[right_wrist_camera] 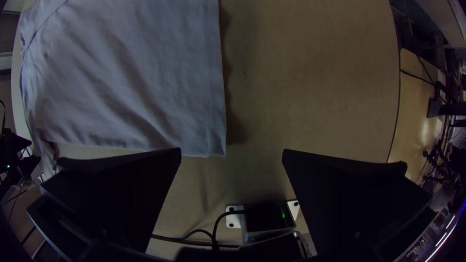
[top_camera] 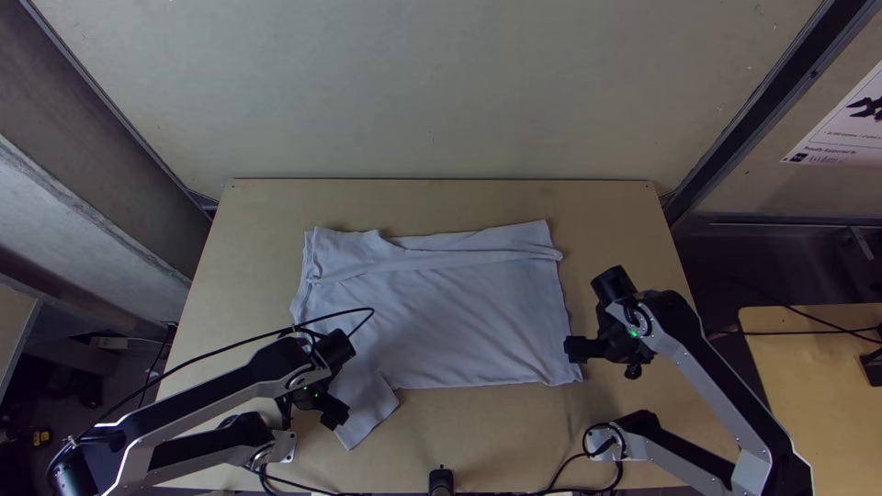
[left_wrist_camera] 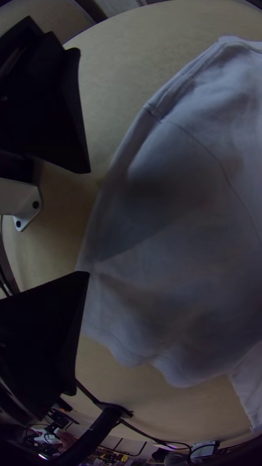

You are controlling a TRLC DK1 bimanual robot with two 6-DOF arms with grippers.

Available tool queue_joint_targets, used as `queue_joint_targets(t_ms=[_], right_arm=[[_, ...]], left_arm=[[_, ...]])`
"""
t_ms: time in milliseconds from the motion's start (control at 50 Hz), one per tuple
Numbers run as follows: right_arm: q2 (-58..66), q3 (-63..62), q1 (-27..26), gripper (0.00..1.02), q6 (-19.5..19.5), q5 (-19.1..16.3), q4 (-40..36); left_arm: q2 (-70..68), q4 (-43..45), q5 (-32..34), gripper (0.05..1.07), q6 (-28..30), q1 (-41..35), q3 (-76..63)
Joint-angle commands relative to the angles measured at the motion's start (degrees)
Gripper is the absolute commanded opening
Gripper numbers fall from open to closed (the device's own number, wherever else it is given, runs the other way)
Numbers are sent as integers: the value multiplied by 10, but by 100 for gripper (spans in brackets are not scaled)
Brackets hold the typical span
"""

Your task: Fold the t-shirt

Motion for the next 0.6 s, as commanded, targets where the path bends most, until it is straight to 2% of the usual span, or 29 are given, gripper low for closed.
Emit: queue_joint_targets(t_ms=[0, 160, 260, 340, 460, 500, 580], right_arm=[[0, -19, -1, 95, 11, -4, -2], [5, -33, -8, 95, 11, -9, 0], [8, -46, -10, 95, 11, -15, 3], [11, -58, -10, 95, 11, -16, 11], [19, -66, -9, 95, 11, -19, 13], [21, -67, -8, 95, 11, -23, 13], [25, -72, -5, 95, 11, -27, 14]], left_arm=[[16, 7, -4, 100, -14, -5, -21], [20, 21, -1, 70, -10, -24, -19], [20, 37, -1, 58, -3, -32, -21], [18, 52, -1, 35, 5, -34, -24], [16, 61, 0, 29, 17, -36, -24], [15, 63, 14, 6, 15, -33, -21], [13, 70, 16, 8, 15, -5, -22]])
